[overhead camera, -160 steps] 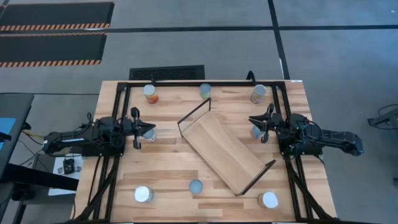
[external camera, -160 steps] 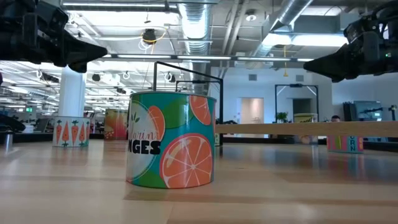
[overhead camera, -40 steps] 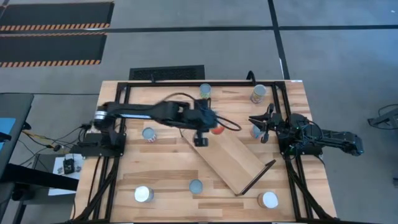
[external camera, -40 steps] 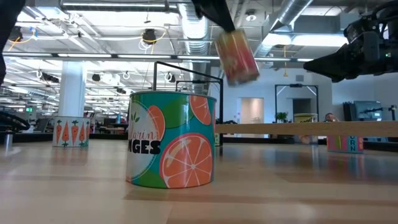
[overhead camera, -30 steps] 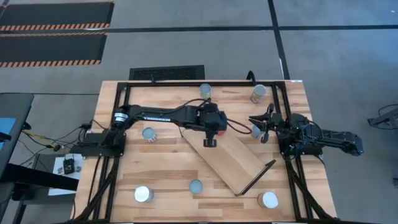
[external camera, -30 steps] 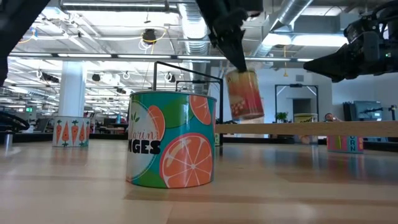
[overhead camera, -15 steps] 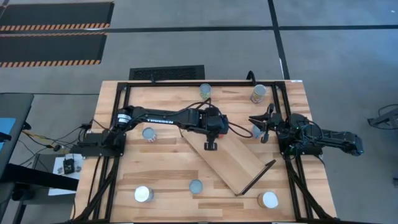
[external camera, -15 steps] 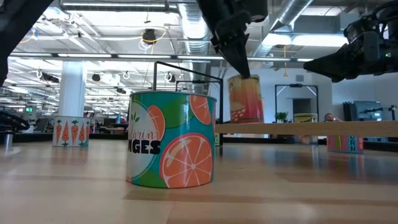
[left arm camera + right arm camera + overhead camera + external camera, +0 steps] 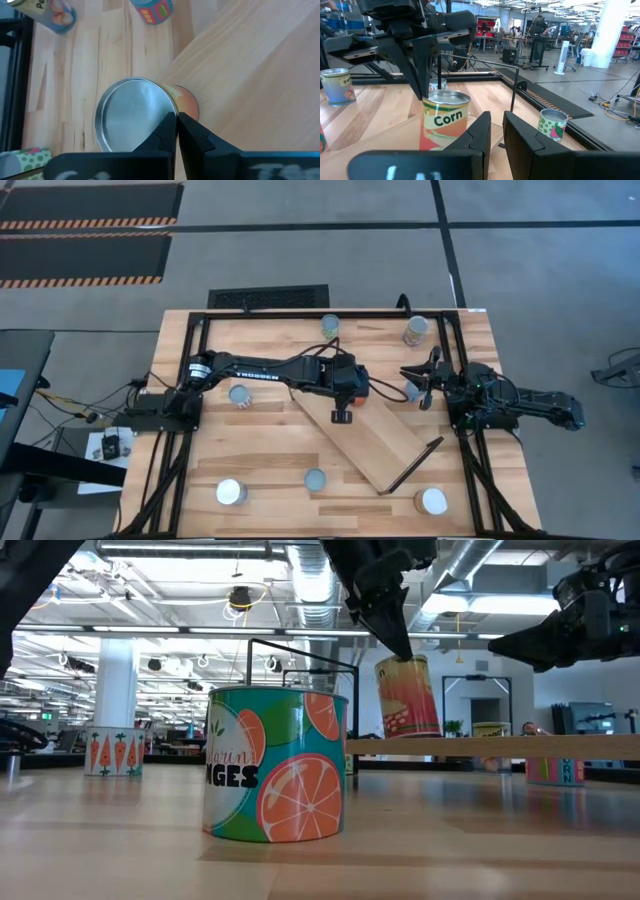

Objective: Pick and place cans onto a shelf
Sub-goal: Put the top large canned corn on the shelf, then put the small canned corn on the shelf

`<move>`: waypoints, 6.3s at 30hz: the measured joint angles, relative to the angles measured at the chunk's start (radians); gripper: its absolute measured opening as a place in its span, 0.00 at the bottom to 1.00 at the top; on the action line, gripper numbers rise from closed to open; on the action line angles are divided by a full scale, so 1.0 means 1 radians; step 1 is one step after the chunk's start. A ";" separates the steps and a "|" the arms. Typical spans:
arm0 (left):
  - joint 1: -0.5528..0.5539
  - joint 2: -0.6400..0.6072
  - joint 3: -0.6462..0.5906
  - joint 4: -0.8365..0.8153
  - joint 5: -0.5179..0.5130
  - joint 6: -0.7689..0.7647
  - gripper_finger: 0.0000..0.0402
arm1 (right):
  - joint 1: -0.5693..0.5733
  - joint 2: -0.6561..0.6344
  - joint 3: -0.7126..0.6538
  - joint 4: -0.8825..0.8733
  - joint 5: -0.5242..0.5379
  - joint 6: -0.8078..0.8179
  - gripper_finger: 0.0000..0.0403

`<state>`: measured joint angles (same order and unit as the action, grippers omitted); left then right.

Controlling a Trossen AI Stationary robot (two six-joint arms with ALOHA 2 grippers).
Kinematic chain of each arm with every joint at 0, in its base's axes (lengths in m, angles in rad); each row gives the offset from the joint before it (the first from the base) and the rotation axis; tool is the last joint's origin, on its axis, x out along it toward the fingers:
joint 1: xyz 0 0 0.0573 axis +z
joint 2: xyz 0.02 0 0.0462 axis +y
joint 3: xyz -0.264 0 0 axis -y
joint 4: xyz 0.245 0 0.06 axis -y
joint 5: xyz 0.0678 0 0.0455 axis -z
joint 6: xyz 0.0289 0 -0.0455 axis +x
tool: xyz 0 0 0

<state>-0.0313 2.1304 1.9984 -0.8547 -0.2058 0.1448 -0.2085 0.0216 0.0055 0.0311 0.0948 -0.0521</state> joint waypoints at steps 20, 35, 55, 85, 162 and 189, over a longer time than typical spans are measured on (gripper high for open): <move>0.012 0.017 -0.001 0.016 -0.016 -0.008 0.04 | 0.000 0.000 0.000 0.000 0.000 0.000 0.19; 0.012 0.016 -0.001 0.048 0.070 0.031 0.10 | 0.000 0.000 0.000 0.000 0.000 0.000 0.19; 0.007 -0.186 -0.201 0.374 0.070 0.052 0.00 | 0.000 0.000 0.000 0.000 0.000 0.000 0.19; -0.081 -1.405 -1.622 1.123 0.069 -0.076 0.00 | -0.003 0.000 0.000 0.000 -0.015 0.000 0.19; -0.080 -1.588 -1.871 1.271 0.060 -0.080 0.00 | 0.174 1.162 0.599 -0.868 0.190 0.723 0.27; -0.080 -1.588 -1.871 1.261 0.060 -0.082 0.00 | 0.283 1.204 0.758 -1.203 0.108 0.728 0.40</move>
<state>-0.1112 0.5426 0.1272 0.4065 -0.1455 0.0628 0.0748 1.2251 0.7635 -1.1720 0.2028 0.6762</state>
